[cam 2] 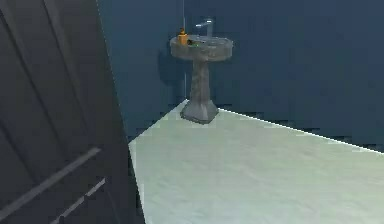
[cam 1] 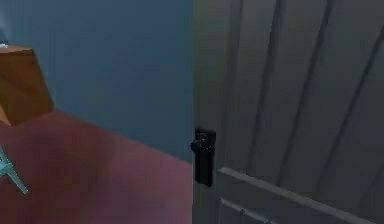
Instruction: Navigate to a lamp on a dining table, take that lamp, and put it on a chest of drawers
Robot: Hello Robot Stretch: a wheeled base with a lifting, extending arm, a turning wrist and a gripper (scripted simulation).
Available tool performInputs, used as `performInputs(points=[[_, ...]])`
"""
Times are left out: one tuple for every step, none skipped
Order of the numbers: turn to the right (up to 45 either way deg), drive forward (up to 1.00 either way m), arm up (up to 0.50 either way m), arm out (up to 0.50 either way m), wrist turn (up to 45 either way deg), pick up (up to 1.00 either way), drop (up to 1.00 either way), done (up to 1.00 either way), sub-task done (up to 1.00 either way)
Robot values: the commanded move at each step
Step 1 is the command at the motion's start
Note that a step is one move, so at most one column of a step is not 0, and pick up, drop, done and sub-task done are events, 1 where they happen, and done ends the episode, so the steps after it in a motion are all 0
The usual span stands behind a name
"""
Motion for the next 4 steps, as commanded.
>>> performInputs(points=[[45.0,0.00,0.00,0.00,0.0,0.00,0.00,0.00,0.00],[45.0,0.00,0.00,0.00,0.0,0.00,0.00,0.00,0.00],[45.0,0.00,0.00,0.00,0.0,0.00,0.00,0.00,0.00],[24.0,0.00,0.00,0.00,0.0,0.00,0.00,0.00,0.00]])
